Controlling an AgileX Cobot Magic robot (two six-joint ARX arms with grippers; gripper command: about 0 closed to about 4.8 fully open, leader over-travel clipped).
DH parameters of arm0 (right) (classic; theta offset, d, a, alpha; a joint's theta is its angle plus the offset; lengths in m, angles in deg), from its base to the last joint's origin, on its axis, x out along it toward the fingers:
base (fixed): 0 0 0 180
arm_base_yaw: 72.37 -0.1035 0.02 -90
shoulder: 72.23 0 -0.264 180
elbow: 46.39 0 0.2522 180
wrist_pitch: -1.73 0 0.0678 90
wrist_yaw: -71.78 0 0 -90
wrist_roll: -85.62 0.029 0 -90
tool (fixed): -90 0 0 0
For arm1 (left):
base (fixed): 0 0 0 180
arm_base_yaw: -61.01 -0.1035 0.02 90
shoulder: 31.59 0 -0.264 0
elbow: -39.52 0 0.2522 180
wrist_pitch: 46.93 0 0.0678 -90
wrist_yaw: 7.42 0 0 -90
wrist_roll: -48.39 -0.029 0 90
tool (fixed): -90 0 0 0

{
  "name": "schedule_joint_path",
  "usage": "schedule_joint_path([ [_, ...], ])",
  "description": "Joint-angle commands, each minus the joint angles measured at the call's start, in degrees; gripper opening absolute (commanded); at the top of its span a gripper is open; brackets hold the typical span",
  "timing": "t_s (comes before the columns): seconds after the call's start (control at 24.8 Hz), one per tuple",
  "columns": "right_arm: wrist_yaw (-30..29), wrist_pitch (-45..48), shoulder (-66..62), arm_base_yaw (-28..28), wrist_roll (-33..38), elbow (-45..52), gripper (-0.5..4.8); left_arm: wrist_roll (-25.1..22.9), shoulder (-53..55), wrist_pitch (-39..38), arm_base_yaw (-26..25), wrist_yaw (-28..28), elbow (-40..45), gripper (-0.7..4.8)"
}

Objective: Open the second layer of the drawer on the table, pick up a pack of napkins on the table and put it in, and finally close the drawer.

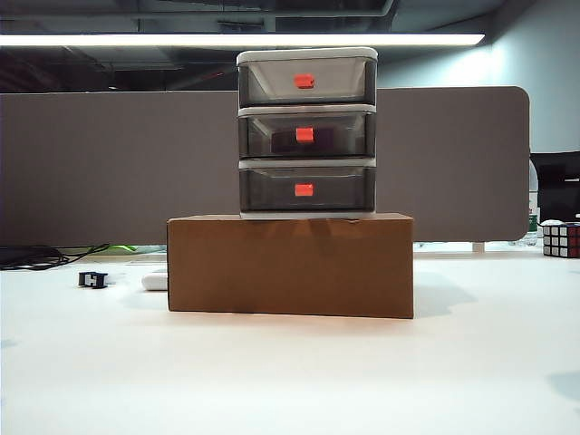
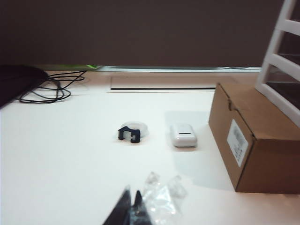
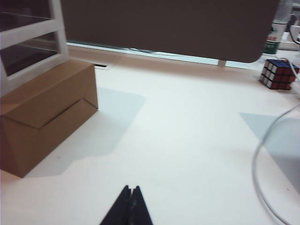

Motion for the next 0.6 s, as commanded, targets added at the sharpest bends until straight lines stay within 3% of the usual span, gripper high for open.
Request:
schedule_joint_path([
  [0.04, -3.0, 2.2, 0.1, 0.2, 0.3, 0.4, -0.05, -0.9, 0.0, 1.7, -2.9, -1.4, 0.0, -0.06],
  [0.6, -3.3, 3.5, 0.1, 0.2, 0.3, 0.3, -0.05, -0.8, 0.0, -1.5, -3.3, -1.4, -0.1, -0.05],
])
